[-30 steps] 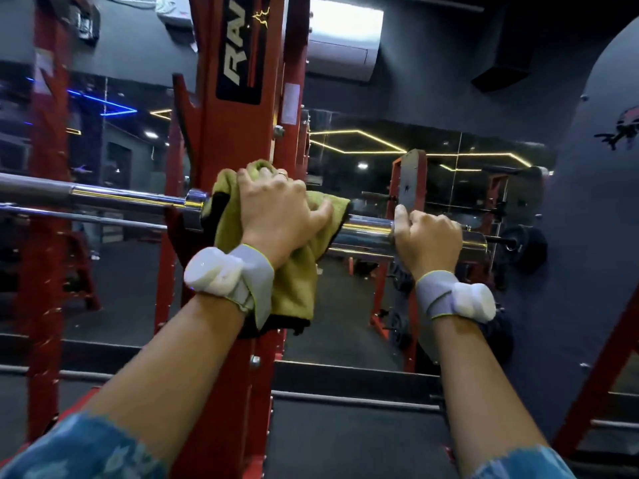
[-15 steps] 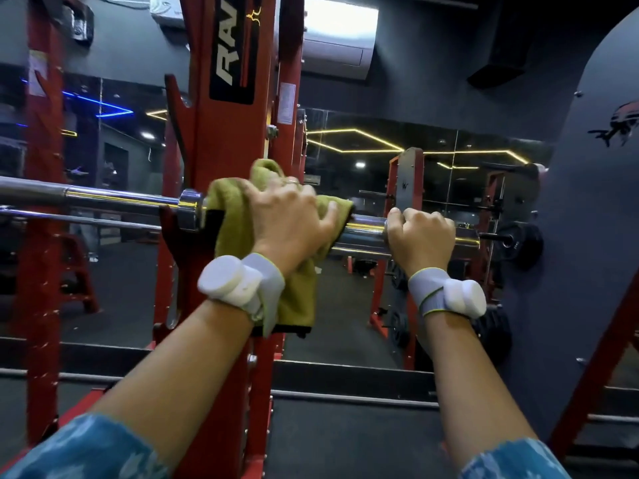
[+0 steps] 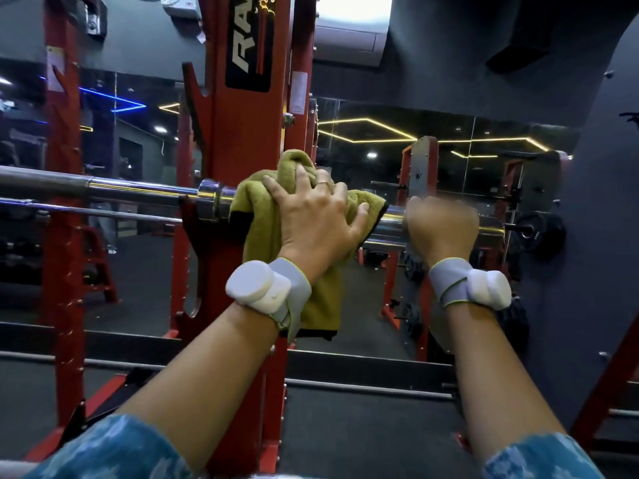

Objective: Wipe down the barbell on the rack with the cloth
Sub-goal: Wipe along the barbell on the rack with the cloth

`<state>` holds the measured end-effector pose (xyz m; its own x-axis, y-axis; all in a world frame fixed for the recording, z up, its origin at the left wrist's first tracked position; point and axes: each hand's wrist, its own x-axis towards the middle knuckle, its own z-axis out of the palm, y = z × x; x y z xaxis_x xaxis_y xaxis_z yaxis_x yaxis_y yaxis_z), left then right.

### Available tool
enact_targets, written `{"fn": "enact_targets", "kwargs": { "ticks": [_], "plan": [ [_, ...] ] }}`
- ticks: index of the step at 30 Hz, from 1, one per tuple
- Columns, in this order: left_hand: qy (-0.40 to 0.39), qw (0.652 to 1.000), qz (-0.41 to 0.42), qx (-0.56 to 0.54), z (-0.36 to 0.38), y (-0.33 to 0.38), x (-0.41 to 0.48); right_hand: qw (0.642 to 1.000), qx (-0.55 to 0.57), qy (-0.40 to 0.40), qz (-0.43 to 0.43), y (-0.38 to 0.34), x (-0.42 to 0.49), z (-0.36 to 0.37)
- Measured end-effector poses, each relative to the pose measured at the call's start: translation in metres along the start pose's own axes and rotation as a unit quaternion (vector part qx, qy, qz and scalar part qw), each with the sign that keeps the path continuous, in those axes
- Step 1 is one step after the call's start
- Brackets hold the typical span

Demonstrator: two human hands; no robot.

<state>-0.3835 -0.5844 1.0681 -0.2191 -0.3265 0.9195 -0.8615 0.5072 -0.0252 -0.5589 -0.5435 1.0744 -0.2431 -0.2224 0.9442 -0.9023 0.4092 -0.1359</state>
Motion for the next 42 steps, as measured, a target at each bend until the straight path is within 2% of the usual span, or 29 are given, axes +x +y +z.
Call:
{"fn": "enact_targets", "kwargs": {
  "ticks": [5,9,17,21,25,30,34,37,39,42],
  "plan": [
    [0.013,0.999,-0.039,-0.003,0.001,-0.026,0.003,1.0,-0.007,-0.006,-0.003,0.001,0.001,0.0],
    [0.002,0.997,-0.082,0.011,-0.001,-0.005,0.008,1.0,-0.011,-0.002,0.002,0.0,0.002,0.0],
    [0.02,1.0,-0.013,-0.006,0.005,0.042,0.009,1.0,-0.012,-0.008,-0.012,0.002,0.0,0.0],
    [0.04,0.998,-0.053,-0.002,0.003,0.026,0.005,1.0,-0.007,-0.006,-0.013,0.002,0.0,0.001],
    [0.023,0.996,-0.08,-0.006,0.005,0.018,-0.004,1.0,-0.005,-0.008,-0.013,0.003,-0.001,0.003],
    [0.159,0.981,-0.108,-0.038,0.025,0.006,-0.015,1.0,0.001,-0.008,-0.008,0.003,0.003,0.001],
    [0.255,0.946,-0.175,-0.099,0.052,0.006,-0.035,1.0,0.001,-0.009,-0.008,0.001,0.001,0.001],
    [0.309,0.903,-0.244,-0.172,0.058,0.014,-0.037,1.0,0.004,-0.004,-0.007,0.0,0.001,0.001],
    [0.343,0.854,-0.304,-0.246,0.052,0.02,-0.033,1.0,0.0,-0.001,-0.007,0.001,0.001,0.002],
    [0.385,0.74,-0.399,-0.38,0.039,0.027,-0.026,1.0,0.003,0.002,-0.004,0.001,0.001,0.002]
  ]
}}
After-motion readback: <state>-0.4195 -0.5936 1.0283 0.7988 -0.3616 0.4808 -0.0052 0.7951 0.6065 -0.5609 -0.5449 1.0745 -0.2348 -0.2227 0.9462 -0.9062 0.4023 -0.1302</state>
